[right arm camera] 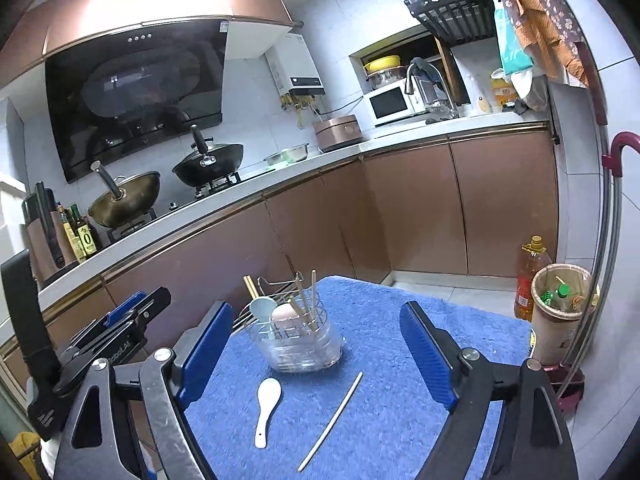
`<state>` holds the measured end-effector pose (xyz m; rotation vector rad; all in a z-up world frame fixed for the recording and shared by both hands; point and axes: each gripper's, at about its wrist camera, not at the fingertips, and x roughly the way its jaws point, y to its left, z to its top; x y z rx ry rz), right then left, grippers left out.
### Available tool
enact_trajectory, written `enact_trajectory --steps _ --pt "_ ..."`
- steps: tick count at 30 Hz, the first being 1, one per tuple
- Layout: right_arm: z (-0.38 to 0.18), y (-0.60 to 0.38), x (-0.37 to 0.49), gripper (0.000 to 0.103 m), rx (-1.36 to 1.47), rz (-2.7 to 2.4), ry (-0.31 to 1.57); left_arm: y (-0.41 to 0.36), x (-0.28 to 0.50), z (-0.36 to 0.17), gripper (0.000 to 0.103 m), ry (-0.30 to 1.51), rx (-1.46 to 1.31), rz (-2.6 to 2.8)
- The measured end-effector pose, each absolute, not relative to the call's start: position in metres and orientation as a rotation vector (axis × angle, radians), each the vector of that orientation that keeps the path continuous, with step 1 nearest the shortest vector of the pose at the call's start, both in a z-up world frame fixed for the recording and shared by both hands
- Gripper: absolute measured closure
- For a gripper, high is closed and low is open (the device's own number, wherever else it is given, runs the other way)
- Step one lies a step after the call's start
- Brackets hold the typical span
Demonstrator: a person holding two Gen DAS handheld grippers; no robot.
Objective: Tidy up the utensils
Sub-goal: 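Withdraw both open tools up and hold them above the table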
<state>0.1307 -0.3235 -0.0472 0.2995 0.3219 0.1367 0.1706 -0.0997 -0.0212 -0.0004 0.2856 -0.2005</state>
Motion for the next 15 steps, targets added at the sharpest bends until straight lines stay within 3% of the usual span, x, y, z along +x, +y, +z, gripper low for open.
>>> enact_trajectory --steps 3,6,15 --pt "-0.046 -0.322 0.118 0.016 0.298 0.137 0.316 -0.099 0.154 -0.021 0.058 0.273 0.025 -0.183" --pt "-0.045 -0.319 0.106 0.016 0.297 0.135 0.309 -0.100 0.139 -0.020 0.045 0.248 0.055 -0.168" --pt "-0.038 -0.309 0.083 0.015 0.287 0.132 0.288 -0.098 0.109 -0.019 0.040 0.237 0.101 -0.156"
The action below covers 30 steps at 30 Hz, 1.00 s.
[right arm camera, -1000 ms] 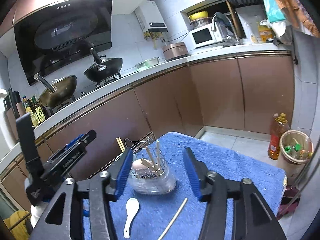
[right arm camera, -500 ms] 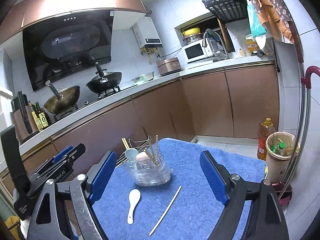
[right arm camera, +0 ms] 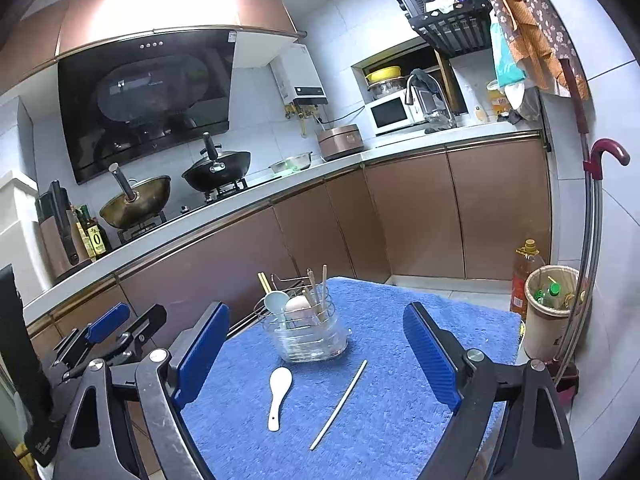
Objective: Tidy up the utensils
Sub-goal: 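Withdraw both open tools up and hold them above the table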
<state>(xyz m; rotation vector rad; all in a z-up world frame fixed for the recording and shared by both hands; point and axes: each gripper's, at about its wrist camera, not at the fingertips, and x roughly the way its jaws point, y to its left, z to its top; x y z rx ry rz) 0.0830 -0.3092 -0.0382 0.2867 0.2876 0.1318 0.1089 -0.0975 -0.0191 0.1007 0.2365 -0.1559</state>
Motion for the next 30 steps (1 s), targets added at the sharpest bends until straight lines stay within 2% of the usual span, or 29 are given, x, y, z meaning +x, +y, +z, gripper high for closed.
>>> enact_trajectory --steps 30 --pt "-0.031 -0.270 0.053 0.011 0.215 0.146 0.281 -0.076 0.057 -0.019 0.036 0.187 0.142 -0.089"
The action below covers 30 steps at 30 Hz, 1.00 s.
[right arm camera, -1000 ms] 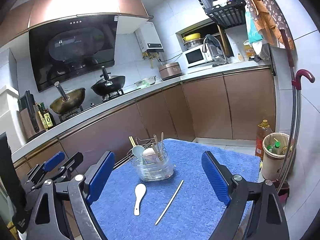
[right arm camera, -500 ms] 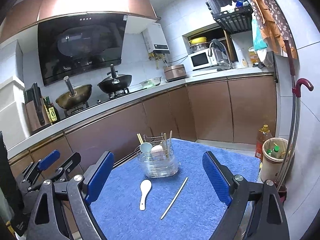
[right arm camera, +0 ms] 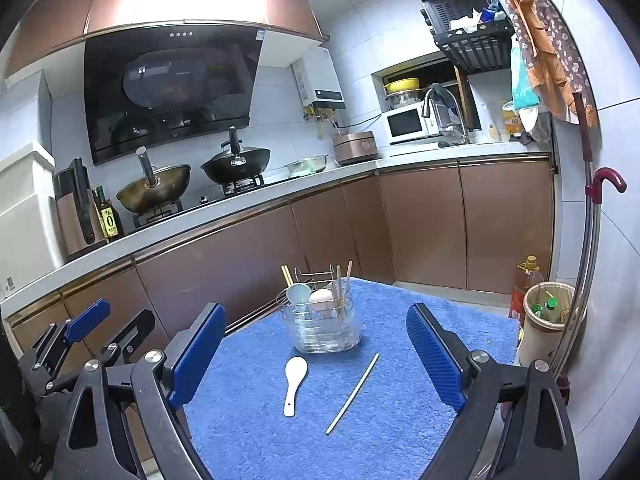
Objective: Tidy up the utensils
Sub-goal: 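Withdraw both open tools up and hold them above the table, then reach the left tool to the white spoon while the right tool reaches the chopstick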
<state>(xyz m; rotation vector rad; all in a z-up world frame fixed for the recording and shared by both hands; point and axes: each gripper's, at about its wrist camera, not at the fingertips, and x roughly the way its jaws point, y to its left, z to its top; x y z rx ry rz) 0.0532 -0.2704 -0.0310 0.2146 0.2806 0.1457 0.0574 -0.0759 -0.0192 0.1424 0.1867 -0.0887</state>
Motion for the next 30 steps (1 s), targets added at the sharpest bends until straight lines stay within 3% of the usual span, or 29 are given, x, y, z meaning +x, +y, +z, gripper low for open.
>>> enact_trajectory --steps 20,30 --pt "-0.069 -0.286 0.095 0.011 0.245 0.098 0.393 -0.095 0.094 -0.049 0.035 0.311 0.162 -0.118" --pt "-0.106 -0.293 0.145 0.011 0.264 0.091 0.531 -0.073 0.165 -0.087 0.035 0.547 0.031 -0.163"
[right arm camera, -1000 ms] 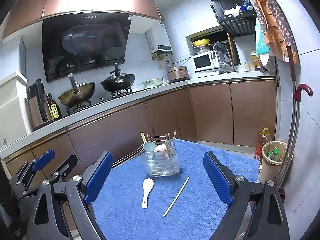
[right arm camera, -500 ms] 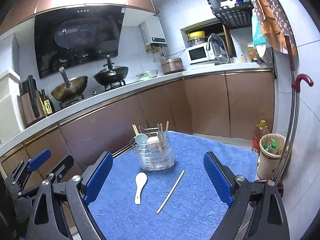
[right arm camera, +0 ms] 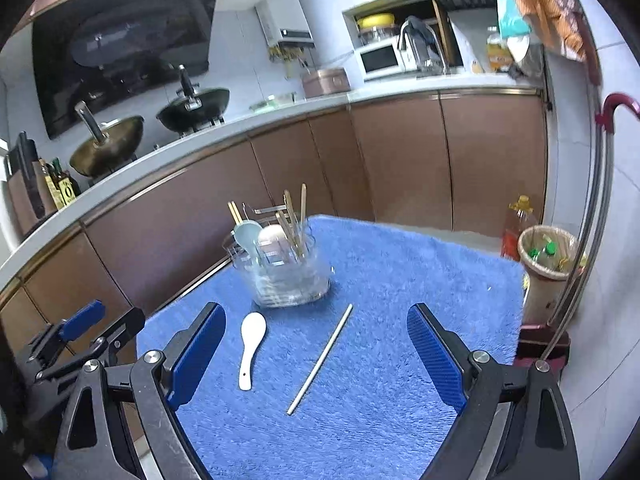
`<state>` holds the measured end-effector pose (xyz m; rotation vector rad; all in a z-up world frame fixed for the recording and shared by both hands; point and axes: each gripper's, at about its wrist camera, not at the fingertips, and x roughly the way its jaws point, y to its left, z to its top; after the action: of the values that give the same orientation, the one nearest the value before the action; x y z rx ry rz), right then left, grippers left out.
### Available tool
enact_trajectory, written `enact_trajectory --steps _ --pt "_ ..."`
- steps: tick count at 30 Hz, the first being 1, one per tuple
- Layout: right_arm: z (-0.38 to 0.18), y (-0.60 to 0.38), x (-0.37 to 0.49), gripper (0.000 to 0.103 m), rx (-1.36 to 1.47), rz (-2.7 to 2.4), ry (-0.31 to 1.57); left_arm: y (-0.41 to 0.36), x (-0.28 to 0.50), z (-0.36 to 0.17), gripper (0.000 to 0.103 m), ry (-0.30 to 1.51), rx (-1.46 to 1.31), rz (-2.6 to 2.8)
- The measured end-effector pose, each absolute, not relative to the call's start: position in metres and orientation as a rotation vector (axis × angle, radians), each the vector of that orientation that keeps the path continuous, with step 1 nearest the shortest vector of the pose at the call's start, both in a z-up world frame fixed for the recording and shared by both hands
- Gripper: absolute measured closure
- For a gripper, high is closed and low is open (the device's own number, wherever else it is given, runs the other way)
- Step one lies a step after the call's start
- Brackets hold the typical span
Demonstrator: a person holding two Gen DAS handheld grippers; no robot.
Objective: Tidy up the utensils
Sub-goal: 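Reach the left tool to the white spoon while the right tool reaches the chopstick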
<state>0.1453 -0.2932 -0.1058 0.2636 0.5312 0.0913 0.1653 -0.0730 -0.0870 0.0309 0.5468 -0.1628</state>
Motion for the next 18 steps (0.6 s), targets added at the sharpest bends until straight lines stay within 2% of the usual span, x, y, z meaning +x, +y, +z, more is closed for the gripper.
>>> enact_trajectory --steps 5,9,11,13,18 --pt "-0.128 -0.296 0.191 0.014 0.260 0.091 0.659 -0.039 0.222 -0.118 0.036 0.737 -0.140 -0.214" --pt "-0.158 -0.296 0.237 0.037 0.268 0.120 0.801 -0.023 0.267 -0.150 0.036 0.890 -0.254 -0.260" --pt "-0.176 -0.295 0.260 0.043 0.285 0.139 0.879 -0.022 0.283 -0.162 0.036 0.941 -0.288 -0.286" --pt "-0.193 -0.294 0.280 0.053 0.296 0.144 0.949 -0.026 0.302 -0.175 0.037 1.001 -0.306 -0.325" --pt "-0.220 -0.294 0.319 0.058 0.285 0.126 1.056 -0.033 0.332 -0.193 0.042 1.053 -0.309 -0.341"
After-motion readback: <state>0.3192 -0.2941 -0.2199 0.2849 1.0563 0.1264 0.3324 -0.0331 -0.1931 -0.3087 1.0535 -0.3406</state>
